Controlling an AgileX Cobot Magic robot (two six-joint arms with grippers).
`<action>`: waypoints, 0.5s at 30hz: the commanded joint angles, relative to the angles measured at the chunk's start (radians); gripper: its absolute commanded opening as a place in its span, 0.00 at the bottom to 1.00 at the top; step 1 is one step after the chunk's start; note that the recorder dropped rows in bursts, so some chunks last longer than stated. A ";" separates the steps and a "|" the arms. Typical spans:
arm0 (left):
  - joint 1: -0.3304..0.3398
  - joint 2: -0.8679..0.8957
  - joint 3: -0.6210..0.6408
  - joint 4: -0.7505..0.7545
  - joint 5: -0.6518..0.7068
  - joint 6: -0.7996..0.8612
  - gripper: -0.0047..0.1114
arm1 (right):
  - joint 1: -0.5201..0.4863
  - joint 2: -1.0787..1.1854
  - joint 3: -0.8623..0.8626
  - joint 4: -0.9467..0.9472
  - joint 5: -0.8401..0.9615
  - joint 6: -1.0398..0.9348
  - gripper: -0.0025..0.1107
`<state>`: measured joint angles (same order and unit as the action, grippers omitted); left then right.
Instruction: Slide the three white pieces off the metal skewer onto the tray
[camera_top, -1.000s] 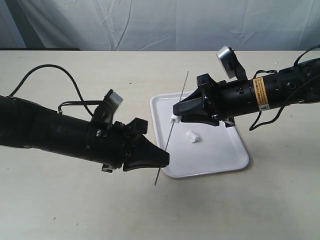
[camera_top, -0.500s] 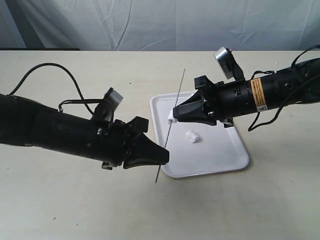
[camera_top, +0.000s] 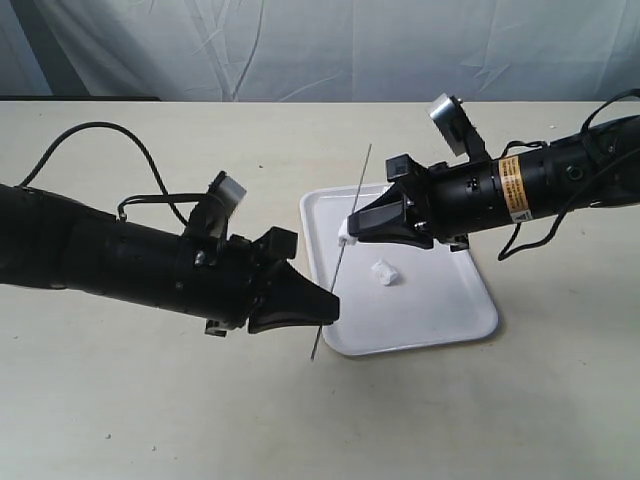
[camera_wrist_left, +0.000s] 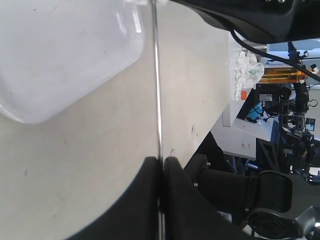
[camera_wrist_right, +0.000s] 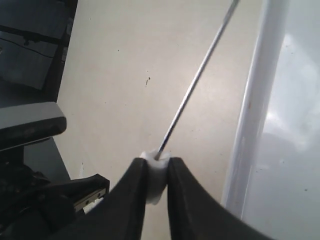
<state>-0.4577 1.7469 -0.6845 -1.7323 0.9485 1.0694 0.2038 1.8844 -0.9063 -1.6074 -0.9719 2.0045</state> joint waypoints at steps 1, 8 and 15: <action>-0.004 -0.004 -0.007 -0.012 0.073 0.016 0.04 | 0.002 -0.006 0.004 0.045 0.088 -0.048 0.15; -0.004 -0.071 0.114 0.020 0.084 0.016 0.04 | 0.002 -0.006 0.004 0.054 0.181 -0.066 0.15; -0.004 -0.077 0.121 -0.012 0.037 0.046 0.04 | -0.004 -0.006 0.004 0.039 0.011 -0.073 0.33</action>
<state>-0.4577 1.6788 -0.5652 -1.7272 0.9938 1.0894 0.2060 1.8808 -0.9063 -1.5606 -0.8658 1.9446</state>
